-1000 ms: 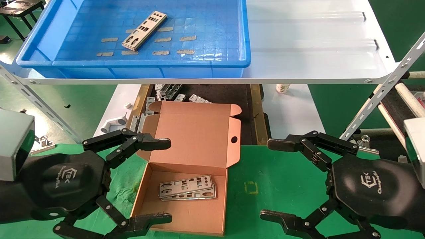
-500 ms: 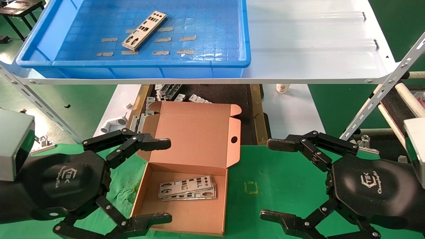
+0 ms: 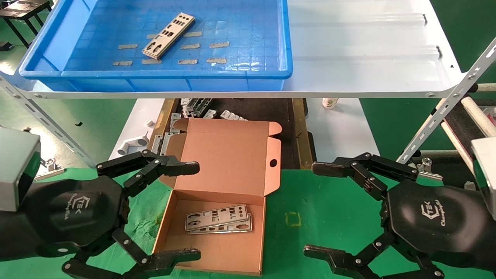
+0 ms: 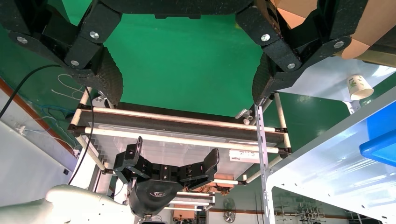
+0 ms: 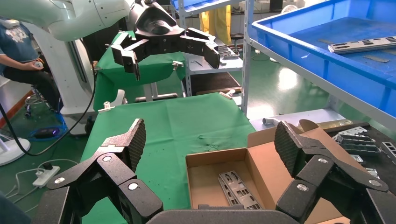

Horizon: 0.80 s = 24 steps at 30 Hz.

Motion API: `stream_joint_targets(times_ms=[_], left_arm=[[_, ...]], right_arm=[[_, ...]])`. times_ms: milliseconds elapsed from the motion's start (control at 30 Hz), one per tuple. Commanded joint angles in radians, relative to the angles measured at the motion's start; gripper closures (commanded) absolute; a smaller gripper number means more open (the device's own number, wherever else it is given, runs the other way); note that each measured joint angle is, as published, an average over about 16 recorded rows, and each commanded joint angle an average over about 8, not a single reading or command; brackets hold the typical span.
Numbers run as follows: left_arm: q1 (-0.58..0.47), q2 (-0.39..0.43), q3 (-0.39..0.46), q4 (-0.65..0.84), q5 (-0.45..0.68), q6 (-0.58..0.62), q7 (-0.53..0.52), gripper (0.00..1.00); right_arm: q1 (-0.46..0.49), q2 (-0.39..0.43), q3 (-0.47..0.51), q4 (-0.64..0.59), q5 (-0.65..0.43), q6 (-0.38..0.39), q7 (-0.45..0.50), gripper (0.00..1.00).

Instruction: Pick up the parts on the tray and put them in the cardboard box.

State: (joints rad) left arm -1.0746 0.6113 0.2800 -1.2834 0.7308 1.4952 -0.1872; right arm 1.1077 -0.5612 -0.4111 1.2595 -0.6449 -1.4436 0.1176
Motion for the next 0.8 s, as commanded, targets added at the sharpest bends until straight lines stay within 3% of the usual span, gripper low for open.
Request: stream_joint_targets(times_ms=[33,800], left_arm=[[0.000,0.000,0.000,0.000,0.000,0.000,0.000,0.00],[0.000,0.000,0.000,0.000,0.000,0.000,0.000,0.00]], right_arm=[[0.000,0.000,0.000,0.000,0.000,0.000,0.000,0.00],[0.000,0.000,0.000,0.000,0.000,0.000,0.000,0.00]])
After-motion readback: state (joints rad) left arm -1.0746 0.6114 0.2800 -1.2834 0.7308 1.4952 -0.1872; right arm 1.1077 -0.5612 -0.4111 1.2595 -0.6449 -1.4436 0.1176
